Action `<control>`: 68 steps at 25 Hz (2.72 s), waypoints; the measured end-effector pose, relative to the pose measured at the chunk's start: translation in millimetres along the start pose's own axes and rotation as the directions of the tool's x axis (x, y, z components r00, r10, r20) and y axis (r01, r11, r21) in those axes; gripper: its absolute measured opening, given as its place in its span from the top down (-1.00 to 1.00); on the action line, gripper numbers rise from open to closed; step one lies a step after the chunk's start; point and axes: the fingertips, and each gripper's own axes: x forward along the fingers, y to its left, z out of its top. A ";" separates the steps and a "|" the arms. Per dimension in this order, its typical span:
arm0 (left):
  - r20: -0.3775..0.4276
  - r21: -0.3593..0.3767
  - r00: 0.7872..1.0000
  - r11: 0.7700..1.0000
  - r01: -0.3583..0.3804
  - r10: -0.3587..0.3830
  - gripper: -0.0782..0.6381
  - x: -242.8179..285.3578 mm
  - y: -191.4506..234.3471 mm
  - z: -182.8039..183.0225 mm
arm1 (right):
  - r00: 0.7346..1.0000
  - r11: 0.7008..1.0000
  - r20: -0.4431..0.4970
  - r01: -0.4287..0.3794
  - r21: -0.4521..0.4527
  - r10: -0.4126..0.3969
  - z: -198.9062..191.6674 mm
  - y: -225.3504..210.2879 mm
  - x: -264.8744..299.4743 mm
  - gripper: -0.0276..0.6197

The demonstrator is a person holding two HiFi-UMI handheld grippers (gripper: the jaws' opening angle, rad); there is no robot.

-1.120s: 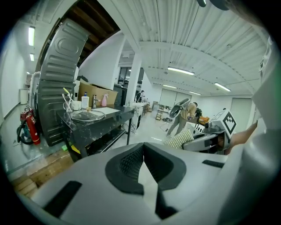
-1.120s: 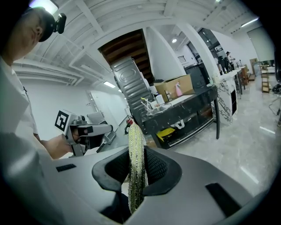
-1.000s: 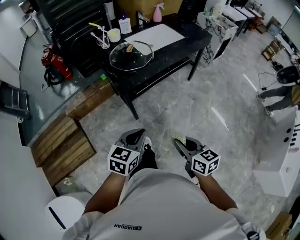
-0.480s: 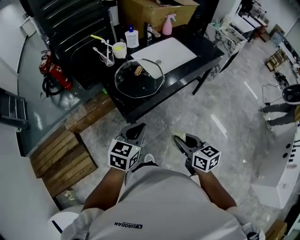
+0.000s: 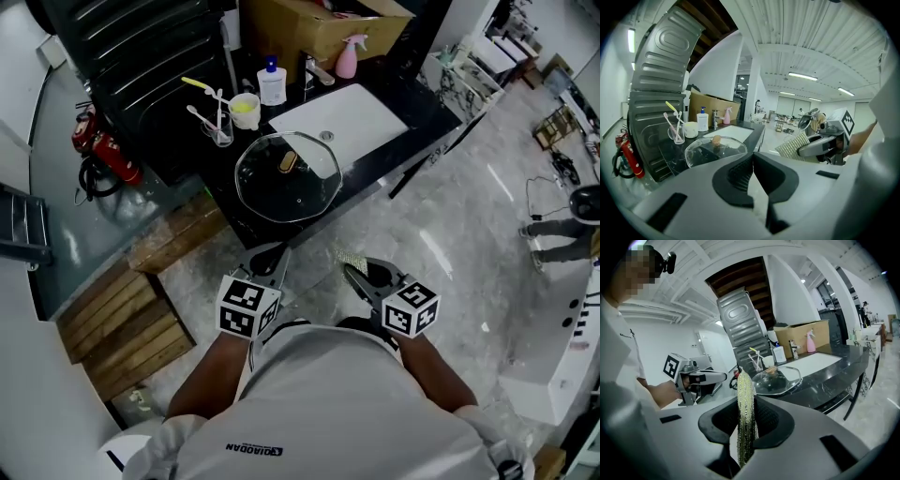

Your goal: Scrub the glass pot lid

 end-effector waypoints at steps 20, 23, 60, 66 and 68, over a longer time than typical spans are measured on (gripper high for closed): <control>0.011 -0.039 0.952 0.951 -0.306 0.307 0.73 90.1 101.6 42.8 | 0.969 0.951 -0.065 -0.248 -0.184 0.240 126.2 -127.1 142.8 0.66; -0.022 -0.031 0.935 0.934 -0.355 0.355 0.73 114.1 112.0 47.8 | 0.945 0.918 -0.130 -0.324 -0.230 0.301 136.5 -144.2 162.6 0.66; -0.299 -0.048 0.878 0.913 -0.405 0.374 0.35 226.7 175.8 8.3 | 0.676 0.129 -0.626 -0.713 -0.689 0.390 150.3 -125.7 351.3 0.66; -0.285 -0.019 0.875 0.911 -0.412 0.390 0.35 228.9 174.6 8.8 | 0.654 -0.187 -0.692 -0.672 -0.717 0.304 117.3 -95.4 386.3 0.66; -0.284 -0.027 0.875 0.909 -0.416 0.392 0.35 228.1 175.0 8.4 | 0.660 -0.230 -0.696 -0.658 -0.717 0.281 108.0 -94.0 395.9 0.66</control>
